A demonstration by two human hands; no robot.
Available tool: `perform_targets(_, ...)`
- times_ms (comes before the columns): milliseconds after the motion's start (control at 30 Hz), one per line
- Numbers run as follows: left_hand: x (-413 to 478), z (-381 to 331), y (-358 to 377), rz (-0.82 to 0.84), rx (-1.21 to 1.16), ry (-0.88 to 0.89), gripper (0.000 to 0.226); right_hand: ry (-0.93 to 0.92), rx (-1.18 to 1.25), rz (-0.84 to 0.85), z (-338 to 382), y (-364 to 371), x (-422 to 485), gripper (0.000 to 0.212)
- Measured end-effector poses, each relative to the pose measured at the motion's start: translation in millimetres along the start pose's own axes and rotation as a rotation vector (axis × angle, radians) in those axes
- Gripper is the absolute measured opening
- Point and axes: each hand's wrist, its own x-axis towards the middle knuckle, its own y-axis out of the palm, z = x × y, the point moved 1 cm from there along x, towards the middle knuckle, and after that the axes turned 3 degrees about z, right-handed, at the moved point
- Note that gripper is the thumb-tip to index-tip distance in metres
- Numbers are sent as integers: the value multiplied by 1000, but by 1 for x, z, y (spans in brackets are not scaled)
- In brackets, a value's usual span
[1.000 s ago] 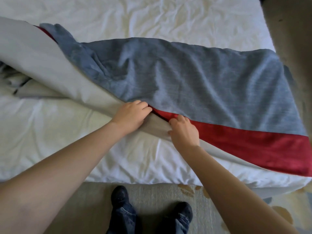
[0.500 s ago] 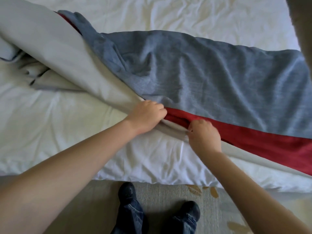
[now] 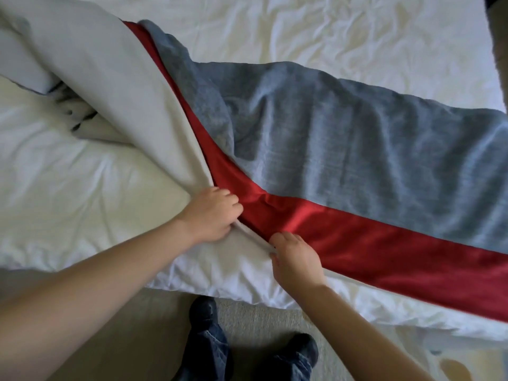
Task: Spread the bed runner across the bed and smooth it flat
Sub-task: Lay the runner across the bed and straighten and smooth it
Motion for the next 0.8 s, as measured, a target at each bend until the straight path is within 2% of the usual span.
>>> perform_targets(100, -19, -10, 9, 13, -20, 15, 7, 15, -39, 52, 0, 8, -4, 20)
perform_targets(200, -35, -9, 16, 88, -51, 47, 14, 10, -43, 97, 1, 1, -3, 17)
perform_targets(300, -37, 16, 8, 69, 24, 66, 13, -17, -65, 87, 12, -18, 11, 21)
perform_targets(467, -26, 108, -18, -83, 229, -15, 9, -119, 53, -135, 76, -63, 72, 13)
perform_targets(567, -19, 165, -35, -122, 337, -58, 12, -141, 99, -269, 124, -78, 124, 16)
perform_targets(667, -19, 183, -45, -42, 392, -55, 10, 34, 78, -165, 157, -74, 169, 32)
perform_targets(733, -27, 179, -39, -81, 379, -68, 7, 120, 40, -101, 165, -61, 179, 21)
perform_targets(800, -40, 169, -28, -153, 326, -78, 10, 119, -25, -70, 165, -46, 174, 12)
